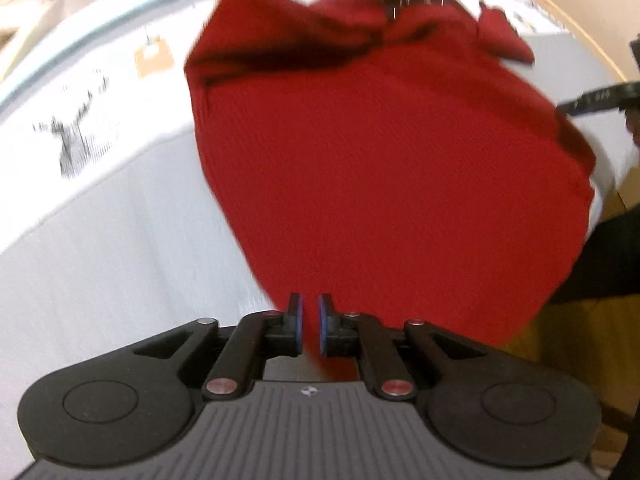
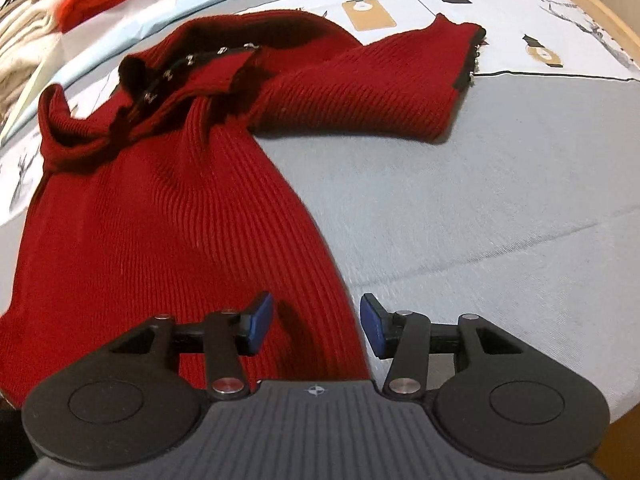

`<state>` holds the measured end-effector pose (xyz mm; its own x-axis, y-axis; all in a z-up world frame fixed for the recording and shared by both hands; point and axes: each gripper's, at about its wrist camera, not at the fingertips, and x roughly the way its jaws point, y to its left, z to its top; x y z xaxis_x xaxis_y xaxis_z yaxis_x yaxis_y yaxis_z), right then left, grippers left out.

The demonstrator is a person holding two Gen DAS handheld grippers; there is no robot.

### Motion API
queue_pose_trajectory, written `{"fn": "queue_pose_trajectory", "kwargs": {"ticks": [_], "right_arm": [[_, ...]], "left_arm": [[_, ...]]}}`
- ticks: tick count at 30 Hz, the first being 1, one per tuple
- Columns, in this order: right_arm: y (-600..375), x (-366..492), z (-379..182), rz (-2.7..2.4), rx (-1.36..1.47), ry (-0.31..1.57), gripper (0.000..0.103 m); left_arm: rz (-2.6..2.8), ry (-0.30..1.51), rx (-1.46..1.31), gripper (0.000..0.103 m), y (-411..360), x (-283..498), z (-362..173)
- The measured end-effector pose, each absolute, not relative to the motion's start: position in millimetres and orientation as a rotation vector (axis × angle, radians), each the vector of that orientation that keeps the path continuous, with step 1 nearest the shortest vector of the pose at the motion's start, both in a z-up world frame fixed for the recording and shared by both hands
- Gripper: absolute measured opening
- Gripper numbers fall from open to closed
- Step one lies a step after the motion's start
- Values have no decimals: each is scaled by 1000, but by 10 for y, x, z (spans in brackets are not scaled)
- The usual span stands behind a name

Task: Fold small clothes
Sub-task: 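Lift the sweater with both tools and shake it out over the bed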

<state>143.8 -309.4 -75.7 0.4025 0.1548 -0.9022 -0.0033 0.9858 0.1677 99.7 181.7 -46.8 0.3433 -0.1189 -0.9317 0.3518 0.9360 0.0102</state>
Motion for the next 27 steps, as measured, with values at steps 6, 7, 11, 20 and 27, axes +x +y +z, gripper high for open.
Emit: {"fn": "queue_pose_trajectory", "kwargs": {"ticks": [6, 7, 11, 20, 27], "right_arm": [[-3071, 1712, -908, 51, 198, 1155, 50], [-3055, 1765, -917, 52, 208, 1155, 50], [-2936, 2079, -993, 89, 214, 1153, 51], [-2712, 2376, -1078, 183, 146, 1142, 18], [-2882, 2112, -860, 248, 47, 1089, 15]], "left_arm": [[-168, 1136, 26, 23, 1935, 1314, -575], [-146, 1119, 60, 23, 1868, 1340, -544], [-171, 1047, 11, 26, 1670, 1561, -397], [-234, 1053, -109, 35, 1107, 2435, -602], [-170, 1057, -282, 47, 1131, 3089, -910]]}}
